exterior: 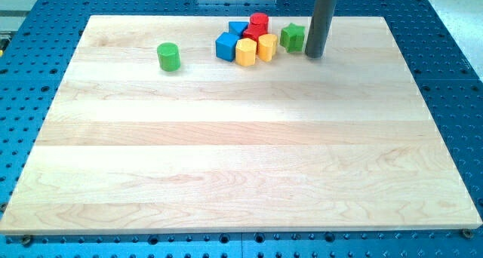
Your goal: Move the green circle bottom right to the yellow hexagon
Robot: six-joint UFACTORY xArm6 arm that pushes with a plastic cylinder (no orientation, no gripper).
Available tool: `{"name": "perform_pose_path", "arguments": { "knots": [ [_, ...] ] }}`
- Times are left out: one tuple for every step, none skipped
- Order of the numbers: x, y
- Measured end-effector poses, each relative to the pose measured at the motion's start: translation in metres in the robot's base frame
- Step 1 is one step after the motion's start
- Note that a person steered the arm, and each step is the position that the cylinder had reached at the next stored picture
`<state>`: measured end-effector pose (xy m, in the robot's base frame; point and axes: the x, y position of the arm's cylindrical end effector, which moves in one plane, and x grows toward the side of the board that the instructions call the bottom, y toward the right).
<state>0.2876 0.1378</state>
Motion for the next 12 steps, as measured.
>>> {"name": "perform_pose_path", "arguments": {
  "knots": [
    [-0.007,-0.037],
    [0.038,-0.064],
    [0.129,-0.117],
    [0.093,-0.255],
    [0.025,-0.325],
    [0.016,-0.271],
    [0.091,-0.190],
    [0.084,-0.245],
    [0.106,-0.191],
    [0.111,-0.138],
    [0.139,-0.151],
    [0.125,-0.089]
  ]
}}
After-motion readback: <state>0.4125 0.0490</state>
